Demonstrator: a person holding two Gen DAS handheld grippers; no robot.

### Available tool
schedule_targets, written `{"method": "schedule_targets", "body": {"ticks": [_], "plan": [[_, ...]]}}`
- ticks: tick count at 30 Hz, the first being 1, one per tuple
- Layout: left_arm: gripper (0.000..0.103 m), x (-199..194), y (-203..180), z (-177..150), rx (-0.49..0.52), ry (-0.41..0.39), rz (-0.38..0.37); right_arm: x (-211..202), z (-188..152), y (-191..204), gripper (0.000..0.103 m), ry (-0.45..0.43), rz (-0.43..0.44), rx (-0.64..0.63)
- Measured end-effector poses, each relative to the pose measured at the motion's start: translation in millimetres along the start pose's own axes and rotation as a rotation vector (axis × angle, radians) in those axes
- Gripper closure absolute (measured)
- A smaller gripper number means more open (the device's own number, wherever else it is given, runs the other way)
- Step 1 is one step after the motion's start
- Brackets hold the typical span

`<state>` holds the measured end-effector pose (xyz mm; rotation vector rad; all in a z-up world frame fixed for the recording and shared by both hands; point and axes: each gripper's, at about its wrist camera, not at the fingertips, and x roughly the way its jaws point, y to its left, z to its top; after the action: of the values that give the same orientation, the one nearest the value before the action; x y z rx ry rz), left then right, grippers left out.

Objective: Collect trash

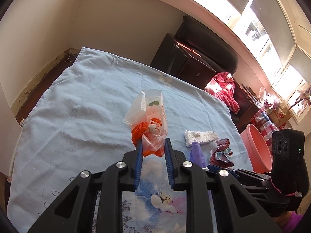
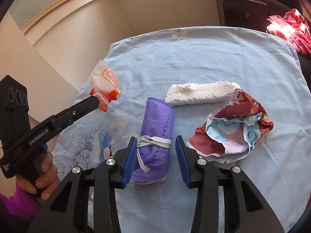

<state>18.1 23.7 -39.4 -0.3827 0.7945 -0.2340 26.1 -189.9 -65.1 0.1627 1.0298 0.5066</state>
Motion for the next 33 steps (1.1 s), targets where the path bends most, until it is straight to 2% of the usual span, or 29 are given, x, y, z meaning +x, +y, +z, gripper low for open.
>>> {"method": "schedule_targets", "body": {"ticks": [4, 18, 23, 33], "plan": [[0.082, -4, -1, -3, 0.001, -0.004, -0.007, 2, -10, 6, 0.06, 0.021, -0.006, -0.014], [0.082, -12, -5, -8, 0.015, -0.012, -0.01, -9, -24, 13, 0.063, -0.033, -0.055, -0.08], [0.082, -16, -8, -9, 0.017, -0.02, -0.008, -20, -23, 16, 0.063, -0.082, -0.051, -0.1], [0.082, -18, -25, -12, 0.043, -0.013, -0.013, -51, -30, 10, 0.063, -0.151, -0.113, -0.121]]}}
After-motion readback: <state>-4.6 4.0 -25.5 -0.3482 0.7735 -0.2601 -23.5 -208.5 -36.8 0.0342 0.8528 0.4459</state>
